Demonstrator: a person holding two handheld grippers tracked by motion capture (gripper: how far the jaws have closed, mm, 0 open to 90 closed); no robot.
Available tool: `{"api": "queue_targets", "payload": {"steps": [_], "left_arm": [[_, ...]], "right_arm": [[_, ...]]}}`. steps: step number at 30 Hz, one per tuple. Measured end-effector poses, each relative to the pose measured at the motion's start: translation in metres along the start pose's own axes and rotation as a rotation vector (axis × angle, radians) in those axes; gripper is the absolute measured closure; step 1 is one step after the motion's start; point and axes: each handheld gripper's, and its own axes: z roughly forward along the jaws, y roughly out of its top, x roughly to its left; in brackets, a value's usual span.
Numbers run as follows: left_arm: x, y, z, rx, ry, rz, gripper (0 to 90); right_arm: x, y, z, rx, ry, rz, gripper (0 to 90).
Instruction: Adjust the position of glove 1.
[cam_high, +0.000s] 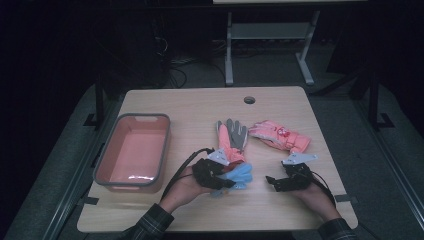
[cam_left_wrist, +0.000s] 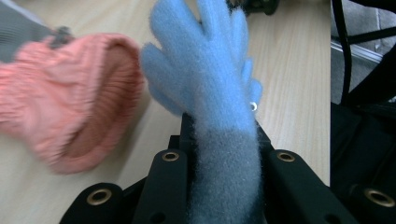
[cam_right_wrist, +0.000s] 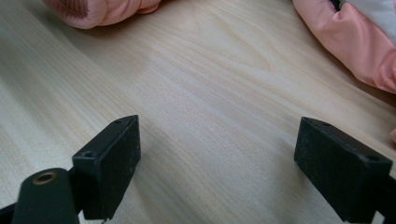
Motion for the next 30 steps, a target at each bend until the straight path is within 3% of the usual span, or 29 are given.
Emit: {"api": "queue_targets", "payload": {"steps": [16,25,30], "left_arm": [[0.025,0.002,-0.065,-0.085,0.116,-0.061,75.1],[0.041,0.0,-0.094,-0.092,0.166,-0.089,75.0],[0.058,-0.006,-0.115,-0.103,0.216,-0.117,75.0]], "right_arm": [[0.001,0.0,0.0,-0.001,-0.002,0.009,13.8],[0.001,0.0,0.0,0.002,0.0,0.007,13.2],[0.002,0.0,0.0,0.001,0.0,0.011,13.2]]}}
